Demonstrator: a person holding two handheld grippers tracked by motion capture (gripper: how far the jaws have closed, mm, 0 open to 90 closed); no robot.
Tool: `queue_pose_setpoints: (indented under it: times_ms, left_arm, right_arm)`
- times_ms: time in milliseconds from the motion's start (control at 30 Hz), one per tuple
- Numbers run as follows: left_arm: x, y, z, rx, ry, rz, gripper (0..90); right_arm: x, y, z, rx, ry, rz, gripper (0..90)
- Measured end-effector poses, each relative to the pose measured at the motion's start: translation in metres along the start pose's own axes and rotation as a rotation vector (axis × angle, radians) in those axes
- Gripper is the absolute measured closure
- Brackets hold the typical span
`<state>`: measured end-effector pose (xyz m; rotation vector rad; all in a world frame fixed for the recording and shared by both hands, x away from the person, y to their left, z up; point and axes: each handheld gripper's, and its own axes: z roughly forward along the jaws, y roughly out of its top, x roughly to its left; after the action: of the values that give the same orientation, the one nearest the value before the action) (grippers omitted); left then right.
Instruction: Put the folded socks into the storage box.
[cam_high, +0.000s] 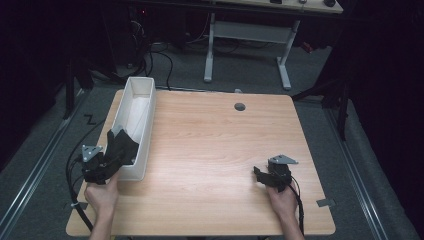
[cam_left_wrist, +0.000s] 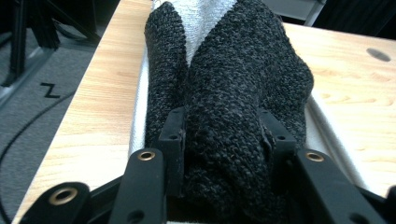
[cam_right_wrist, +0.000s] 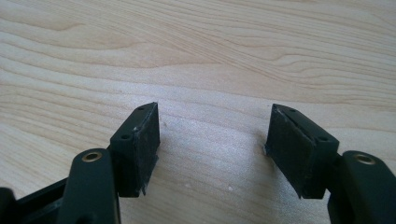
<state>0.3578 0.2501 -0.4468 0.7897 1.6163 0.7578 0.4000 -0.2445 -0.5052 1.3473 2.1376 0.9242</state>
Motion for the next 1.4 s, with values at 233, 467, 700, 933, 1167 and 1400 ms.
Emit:
queue_pose_setpoints:
  times_ms: [233,467,700,933,1167,1400]
  left_arm:
    - [-0.001,-0.005,0.003,0.004,0.013,0.039,61.0]
    - [-0.003,-0.013,0.006,0.007,0.025,0.123,60.8]
    - [-0.003,-0.012,0.007,0.015,0.021,0.124,60.2]
    - [-0.003,-0.008,0.006,0.042,0.011,0.091,57.0]
    - [-0.006,0.003,0.003,0.047,-0.034,0.02,46.8]
    - [-0.011,0.01,-0.001,0.062,-0.062,0.024,33.8]
  right_arm:
    - [0.0,0.0,0.0,0.0,0.0,0.001,34.7]
    - [0.0,0.0,0.0,0.0,0.0,0.001,34.7]
    - [0.0,0.0,0.0,0.0,0.001,0.001,34.7]
    - [0.0,0.0,0.0,0.0,0.001,0.001,34.7]
    - [0.0,0.0,0.0,0.0,0.001,0.001,34.7]
    - [0.0,0.0,0.0,0.0,0.001,0.001,34.7]
